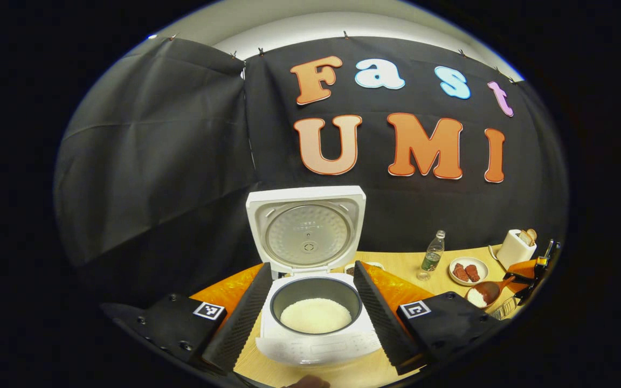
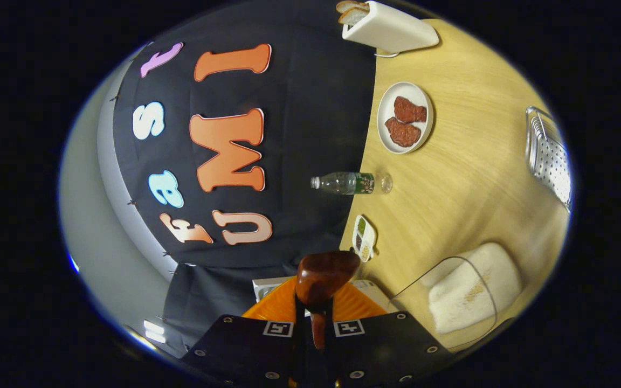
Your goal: Close the left gripper, press the button to open the rice cooker; take a wooden spoon from the chopstick holder with the right hand, scoop a spoonful of rice and pour it into the rice cooker, then put the wooden spoon back into the chopstick holder.
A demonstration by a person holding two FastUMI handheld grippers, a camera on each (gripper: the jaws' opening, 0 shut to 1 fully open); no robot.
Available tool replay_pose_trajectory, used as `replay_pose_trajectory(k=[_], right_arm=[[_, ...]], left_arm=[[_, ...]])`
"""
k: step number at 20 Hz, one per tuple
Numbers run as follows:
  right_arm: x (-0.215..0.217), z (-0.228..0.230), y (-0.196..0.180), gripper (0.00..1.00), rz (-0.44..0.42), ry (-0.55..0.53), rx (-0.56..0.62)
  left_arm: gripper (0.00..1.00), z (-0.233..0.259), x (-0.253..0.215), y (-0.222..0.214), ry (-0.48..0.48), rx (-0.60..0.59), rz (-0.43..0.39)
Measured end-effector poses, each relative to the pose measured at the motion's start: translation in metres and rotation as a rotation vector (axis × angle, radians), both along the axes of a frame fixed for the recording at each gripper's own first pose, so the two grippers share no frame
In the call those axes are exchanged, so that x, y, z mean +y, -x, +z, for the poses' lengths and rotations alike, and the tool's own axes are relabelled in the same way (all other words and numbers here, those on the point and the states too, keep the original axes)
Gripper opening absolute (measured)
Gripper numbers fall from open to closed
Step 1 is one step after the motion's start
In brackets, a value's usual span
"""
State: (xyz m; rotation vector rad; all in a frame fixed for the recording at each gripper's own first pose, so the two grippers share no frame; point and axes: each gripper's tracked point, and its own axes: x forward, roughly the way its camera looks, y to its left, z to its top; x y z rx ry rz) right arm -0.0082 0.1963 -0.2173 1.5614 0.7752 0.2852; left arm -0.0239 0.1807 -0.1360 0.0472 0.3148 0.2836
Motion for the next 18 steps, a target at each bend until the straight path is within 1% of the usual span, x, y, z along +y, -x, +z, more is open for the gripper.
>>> replay_pose_trajectory(k=[4, 8, 10, 13, 15, 17, 18], right_arm=[[0.044, 0.029, -0.013, 0.13, 0.043, -0.084, -0.005], [0.093, 0.054, -0.025, 0.13, 0.109, -0.099, -0.033], [0.119, 0.061, -0.031, 0.13, 0.148, -0.067, -0.064], [0.156, 0.065, -0.039, 0.13, 0.189, -0.017, -0.084], [0.182, 0.067, -0.045, 0.13, 0.214, 0.017, -0.098], [0.207, 0.068, -0.05, 0.13, 0.237, 0.075, -0.127], [0.219, 0.069, -0.053, 0.13, 0.25, 0.114, -0.15]], left_arm=[[1.0, 0.008, 0.02, 0.011, 0.016, -0.03, 0.039], [1.0, 0.013, 0.049, 0.026, -0.004, -0.059, 0.087], [1.0, 0.013, 0.062, 0.035, -0.02, -0.072, 0.107], [1.0, 0.008, 0.084, 0.052, -0.053, -0.073, 0.148], [1.0, 0.002, 0.097, 0.063, -0.058, -0.067, 0.167], [1.0, -0.006, 0.098, 0.064, -0.058, -0.051, 0.171], [1.0, -0.01, 0.096, 0.063, -0.056, -0.044, 0.158]])
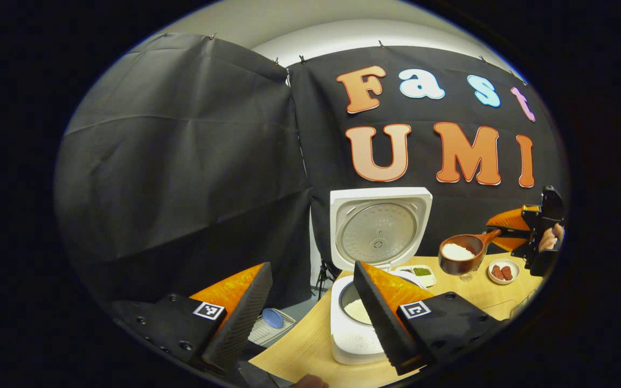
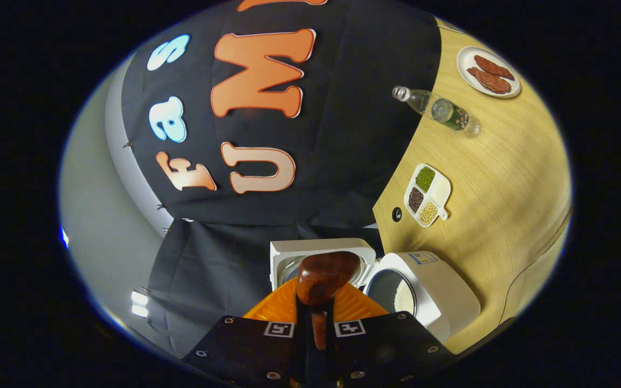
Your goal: Close the left gripper, press the button to open the rice cooker; take a wooden spoon from the chopstick holder with the right hand, scoop a spoonful of rice and pour it into the rice cooker, then put the wooden spoon back into the chopstick holder.
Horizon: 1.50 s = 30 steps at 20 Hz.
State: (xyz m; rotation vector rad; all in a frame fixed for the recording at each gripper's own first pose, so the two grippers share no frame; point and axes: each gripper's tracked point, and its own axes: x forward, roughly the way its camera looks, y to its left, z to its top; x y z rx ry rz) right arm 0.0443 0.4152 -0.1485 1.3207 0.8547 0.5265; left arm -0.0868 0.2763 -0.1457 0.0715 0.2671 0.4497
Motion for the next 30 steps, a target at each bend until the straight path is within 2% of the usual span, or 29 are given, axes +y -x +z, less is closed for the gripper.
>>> replay_pose_trajectory(k=[6, 10, 22, 30], right_arm=[[0.049, 0.008, -0.012, 0.13, 0.042, 0.199, -0.162], [0.066, 0.011, -0.017, 0.13, 0.062, 0.355, -0.282], [0.098, 0.024, -0.023, 0.13, 0.091, 0.654, -0.566], [0.113, 0.05, -0.015, 0.13, 0.129, 0.749, -0.763]], left_arm=[[1.0, -0.006, -0.011, 0.007, -0.022, -0.008, -0.092], [1.0, -0.008, 0.0, 0.004, -0.022, -0.015, -0.109], [1.0, -0.018, 0.06, 0.019, -0.029, 0.018, -0.007], [1.0, -0.014, 0.083, 0.023, -0.023, 0.005, 0.045]])
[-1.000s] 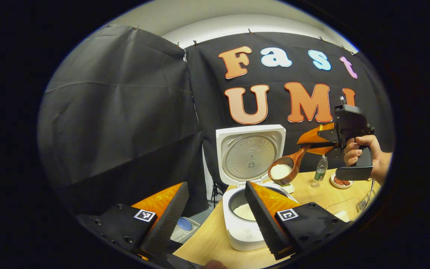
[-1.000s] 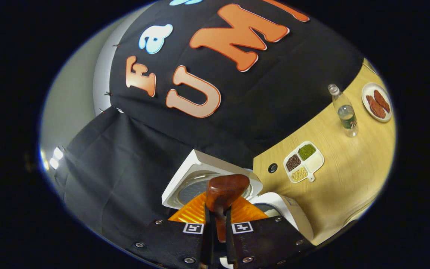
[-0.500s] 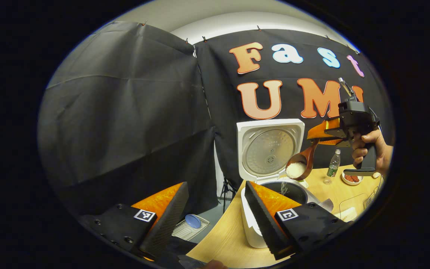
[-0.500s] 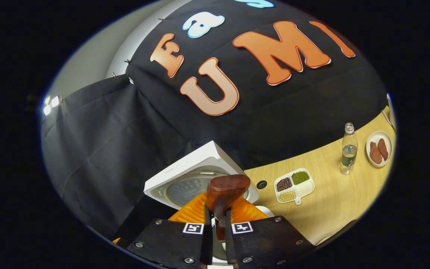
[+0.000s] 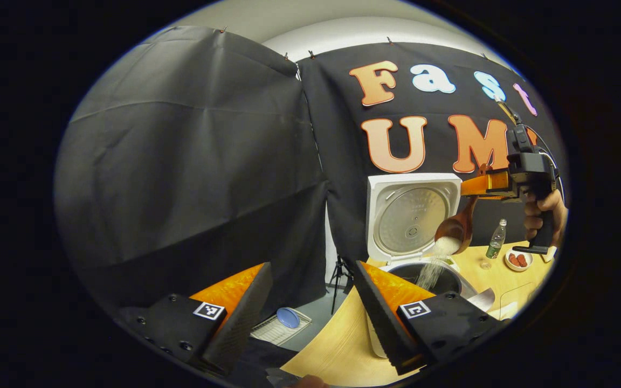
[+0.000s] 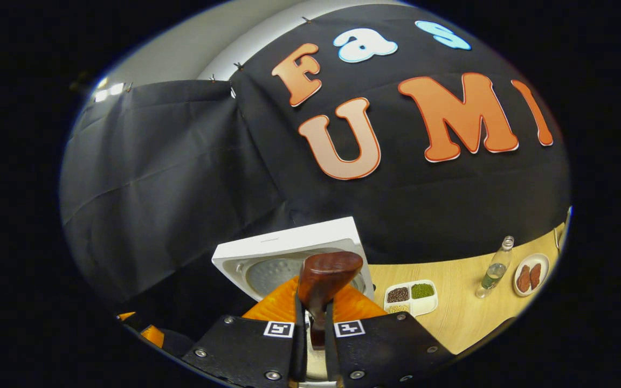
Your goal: Close the left gripper, press the button to open the rice cooker; take a wooden spoon from the chopstick holder with the right hand, scoop a spoonful of rice and pour it into the rice cooker, then put the wooden spoon back into the chopstick holder.
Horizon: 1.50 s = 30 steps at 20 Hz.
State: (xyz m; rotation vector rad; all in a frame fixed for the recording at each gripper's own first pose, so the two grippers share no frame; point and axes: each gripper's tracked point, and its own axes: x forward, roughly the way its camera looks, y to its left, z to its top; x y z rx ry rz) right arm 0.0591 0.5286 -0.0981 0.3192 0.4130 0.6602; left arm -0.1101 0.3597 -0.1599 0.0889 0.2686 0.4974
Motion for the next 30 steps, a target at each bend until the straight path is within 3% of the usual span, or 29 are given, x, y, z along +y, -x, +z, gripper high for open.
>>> replay_pose_trajectory(k=[10, 17, 20, 23, 27, 30], right_arm=[[0.014, 0.029, 0.017, 0.13, 0.071, 0.159, -0.259], [0.035, 0.036, 0.036, 0.13, 0.177, 0.272, -0.464], [0.027, 0.034, 0.039, 0.13, 0.175, 0.254, -0.435], [0.004, 0.034, 0.036, 0.13, 0.142, 0.163, -0.33], [-0.043, 0.034, 0.025, 0.13, 0.081, 0.008, -0.148], [-0.102, 0.032, 0.022, 0.13, 0.013, -0.075, -0.047]], left_arm=[[1.0, -0.003, -0.005, 0.004, 0.009, 0.008, -0.003], [1.0, -0.003, -0.005, 0.011, 0.007, 0.015, 0.009], [1.0, -0.001, -0.008, 0.008, 0.009, 0.011, 0.007], [1.0, 0.003, -0.017, 0.003, 0.003, 0.004, -0.006], [1.0, 0.012, -0.039, -0.004, -0.008, -0.006, 0.007], [1.0, 0.01, -0.071, -0.009, 0.071, -0.019, -0.004]])
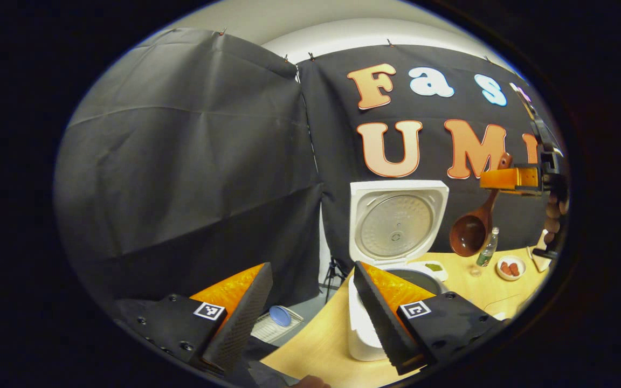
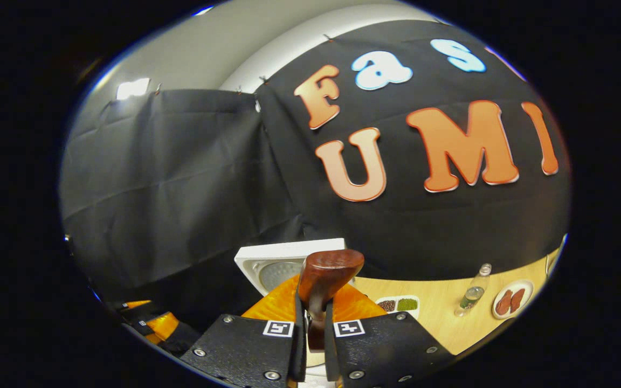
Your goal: Close the left gripper, press the button to open the rice cooker; take a wooden spoon from the chopstick holder with the right hand, scoop a spoonful of rice and pour it into the rice cooker, then put the wooden spoon back into the chopstick holder.
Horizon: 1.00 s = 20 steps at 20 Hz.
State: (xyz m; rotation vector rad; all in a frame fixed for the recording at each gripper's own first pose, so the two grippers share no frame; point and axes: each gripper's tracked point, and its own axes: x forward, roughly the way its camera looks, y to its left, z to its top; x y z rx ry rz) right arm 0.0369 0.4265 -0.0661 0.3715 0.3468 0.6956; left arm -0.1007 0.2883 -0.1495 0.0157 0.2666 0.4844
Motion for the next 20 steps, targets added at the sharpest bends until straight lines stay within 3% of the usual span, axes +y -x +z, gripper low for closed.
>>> replay_pose_trajectory(k=[2, 3, 8, 9, 11, 20], right_arm=[[-0.041, -0.011, -0.004, 0.08, -0.046, -0.009, 0.039], [-0.059, -0.02, -0.003, 0.13, -0.064, -0.003, 0.056], [-0.16, -0.057, 0.002, 0.13, -0.189, 0.04, 0.134], [-0.179, -0.063, 0.004, 0.18, -0.215, 0.046, 0.149], [-0.216, -0.075, 0.006, 0.13, -0.269, 0.044, 0.177], [-0.363, -0.122, 0.033, 0.13, -0.48, 0.048, 0.281]], left_arm=[[1.0, -0.002, -0.02, -0.007, 0.037, 0.001, -0.015], [1.0, -0.001, -0.028, -0.01, 0.042, 0.002, -0.02], [1.0, 0.003, -0.063, -0.032, 0.061, 0.0, -0.048], [1.0, 0.003, -0.07, -0.036, 0.069, 0.0, -0.057], [1.0, 0.003, -0.086, -0.049, 0.084, -0.001, -0.077], [1.0, 0.012, -0.15, -0.101, 0.055, 0.001, -0.164]])
